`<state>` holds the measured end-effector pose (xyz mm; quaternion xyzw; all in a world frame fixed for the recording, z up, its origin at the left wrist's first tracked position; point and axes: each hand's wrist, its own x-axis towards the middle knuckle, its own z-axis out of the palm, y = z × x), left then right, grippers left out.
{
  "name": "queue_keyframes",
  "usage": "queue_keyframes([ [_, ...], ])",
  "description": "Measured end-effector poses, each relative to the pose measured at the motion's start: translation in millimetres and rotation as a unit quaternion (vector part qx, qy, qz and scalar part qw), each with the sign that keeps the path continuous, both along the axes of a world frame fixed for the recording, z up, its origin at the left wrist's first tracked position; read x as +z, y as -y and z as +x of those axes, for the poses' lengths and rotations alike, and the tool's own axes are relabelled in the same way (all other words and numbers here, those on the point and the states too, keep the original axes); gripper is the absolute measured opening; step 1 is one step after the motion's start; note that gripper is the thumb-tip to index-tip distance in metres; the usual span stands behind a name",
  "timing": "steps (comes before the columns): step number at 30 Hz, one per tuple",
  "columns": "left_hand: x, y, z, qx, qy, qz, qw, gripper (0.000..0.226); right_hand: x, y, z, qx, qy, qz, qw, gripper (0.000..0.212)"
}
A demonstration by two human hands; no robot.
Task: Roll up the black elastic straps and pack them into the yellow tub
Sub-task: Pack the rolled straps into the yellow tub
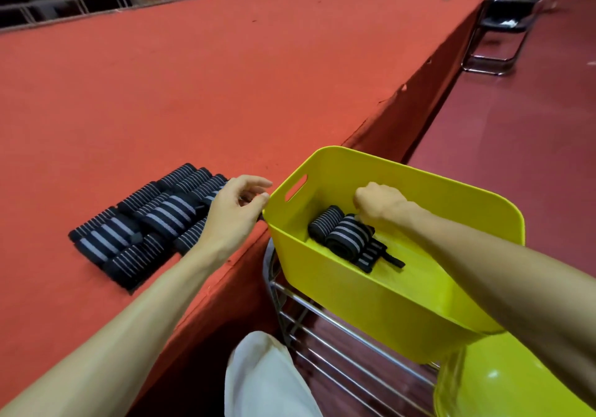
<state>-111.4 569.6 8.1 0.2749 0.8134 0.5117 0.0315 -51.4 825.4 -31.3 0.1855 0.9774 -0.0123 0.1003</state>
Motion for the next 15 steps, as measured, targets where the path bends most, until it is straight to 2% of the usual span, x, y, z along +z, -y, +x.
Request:
queue_keyframes([
  [3,4.1,16.4,6.7,0.023,0.02,0.013,0.999,0.017,23.6,14.0,-1.0,0.007,-0.121,-0.056,0.991,0.024],
  [8,16.8,55.2,15.7,0.063,0.044,0.036,0.996,0.017,71.9,67.0,-11.3,0.106,-0.299,-0.141,0.938,0.016],
  [11,21.5,89.4,14.2,0.088,0.057,0.029,0.994,0.017,92.9,116.3,-19.3,0.183,-0.339,-0.188,0.904,0.014],
  [15,24.9,142.1,3.7,0.106,0.079,-0.022,0.991,0.017,101.2,175.3,-40.3,0.268,-0.323,-0.215,0.882,0.013],
])
